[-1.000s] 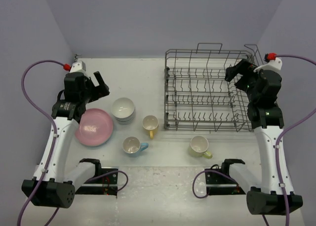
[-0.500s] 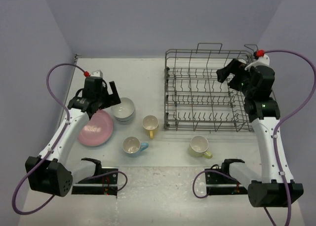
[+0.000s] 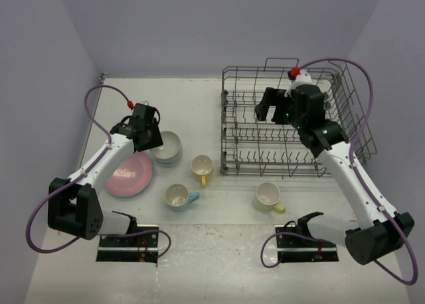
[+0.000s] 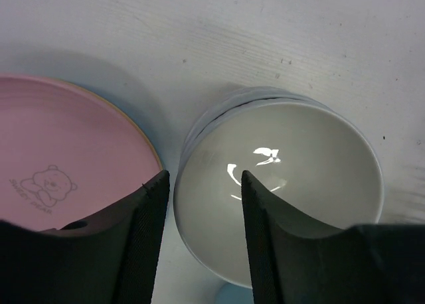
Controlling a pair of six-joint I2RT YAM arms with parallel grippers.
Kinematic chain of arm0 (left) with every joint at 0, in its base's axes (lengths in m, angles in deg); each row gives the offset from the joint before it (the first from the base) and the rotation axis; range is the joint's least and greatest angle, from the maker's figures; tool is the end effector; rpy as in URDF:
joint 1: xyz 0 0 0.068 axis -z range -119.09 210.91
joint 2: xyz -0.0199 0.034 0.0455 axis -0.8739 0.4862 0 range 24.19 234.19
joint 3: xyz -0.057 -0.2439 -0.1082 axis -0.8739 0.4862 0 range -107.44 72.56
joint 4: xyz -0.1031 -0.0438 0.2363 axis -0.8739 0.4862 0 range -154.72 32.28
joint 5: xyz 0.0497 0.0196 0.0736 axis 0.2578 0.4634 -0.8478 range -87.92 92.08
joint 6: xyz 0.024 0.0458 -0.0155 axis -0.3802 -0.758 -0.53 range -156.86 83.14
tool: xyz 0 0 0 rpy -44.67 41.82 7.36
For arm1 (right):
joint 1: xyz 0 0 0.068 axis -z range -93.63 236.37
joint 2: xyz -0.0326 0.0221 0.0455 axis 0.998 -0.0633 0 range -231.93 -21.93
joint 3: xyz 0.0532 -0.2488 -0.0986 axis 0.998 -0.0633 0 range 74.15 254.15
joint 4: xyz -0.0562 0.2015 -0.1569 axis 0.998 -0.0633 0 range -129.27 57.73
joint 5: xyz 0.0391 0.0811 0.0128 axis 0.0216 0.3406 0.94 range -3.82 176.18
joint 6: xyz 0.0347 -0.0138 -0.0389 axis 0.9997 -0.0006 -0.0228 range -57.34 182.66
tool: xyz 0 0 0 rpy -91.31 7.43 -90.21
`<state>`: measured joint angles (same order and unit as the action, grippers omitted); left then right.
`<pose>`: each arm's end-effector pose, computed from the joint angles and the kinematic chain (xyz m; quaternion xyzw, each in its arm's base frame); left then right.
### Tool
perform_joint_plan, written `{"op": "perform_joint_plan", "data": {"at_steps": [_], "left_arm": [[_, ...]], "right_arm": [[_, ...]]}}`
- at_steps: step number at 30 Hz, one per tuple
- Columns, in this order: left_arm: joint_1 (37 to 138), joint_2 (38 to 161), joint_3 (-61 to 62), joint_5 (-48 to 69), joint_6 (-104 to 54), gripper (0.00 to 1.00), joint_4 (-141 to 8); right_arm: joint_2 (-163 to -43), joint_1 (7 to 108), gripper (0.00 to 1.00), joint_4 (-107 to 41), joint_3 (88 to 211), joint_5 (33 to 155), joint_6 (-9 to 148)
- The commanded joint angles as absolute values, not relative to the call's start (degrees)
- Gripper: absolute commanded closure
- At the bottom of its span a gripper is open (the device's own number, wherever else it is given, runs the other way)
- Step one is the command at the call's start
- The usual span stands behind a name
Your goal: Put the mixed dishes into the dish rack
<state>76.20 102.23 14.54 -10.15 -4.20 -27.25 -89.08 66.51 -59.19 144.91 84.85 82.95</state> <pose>0.2668 -0.0651 0.2525 -0.1736 0.9391 -0.0197 0.2958 0.2437 0.0872 0.3887 0.0096 0.8354 0.1795 0.5195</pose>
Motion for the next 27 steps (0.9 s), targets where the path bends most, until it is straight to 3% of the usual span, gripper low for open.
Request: {"op": "perform_joint_plan", "data": {"at_steps": [1,4,10,13,16,17,19,27], "left_arm": [[76.29,102.24,13.06,-12.24,-2.67,0.52,-28.6],[76.29,102.41,13.67,-13.03,-2.58,0.55,-28.6],[76.29,103.64,14.02,-14.0,-2.41,0.72,-28.77],[76.38,104.34,14.2,-14.53,-2.76,0.75,-28.77],[76.38,104.7,14.2,-15.67,-3.28,0.84,-28.6],[76.38,104.7,14.29,-15.93,-3.2,0.93,-28.51],[76.38,104.17,14.29,-16.72,-3.37,1.0,-28.42],[77.78,99.25,13.85,-18.4,-4.16,1.0,-29.3]], "right_arm": [[-91.79,62.74,0.01,-60.39,148.76,80.73,80.94],[-94.51,59.84,0.01,-61.45,150.78,79.67,80.24],[-98.3,54.92,0.01,-60.74,154.03,80.64,78.57],[-98.83,54.2,0.01,-61.27,154.92,81.25,78.39],[-98.04,54.11,0.01,-60.57,154.14,81.52,78.65],[-97.43,54.2,0.01,-60.22,153.96,81.34,78.65],[-96.81,54.2,0.01,-60.13,153.52,81.26,78.65],[-93.91,54.2,0.01,-59.08,150.97,81.08,78.74]]}}
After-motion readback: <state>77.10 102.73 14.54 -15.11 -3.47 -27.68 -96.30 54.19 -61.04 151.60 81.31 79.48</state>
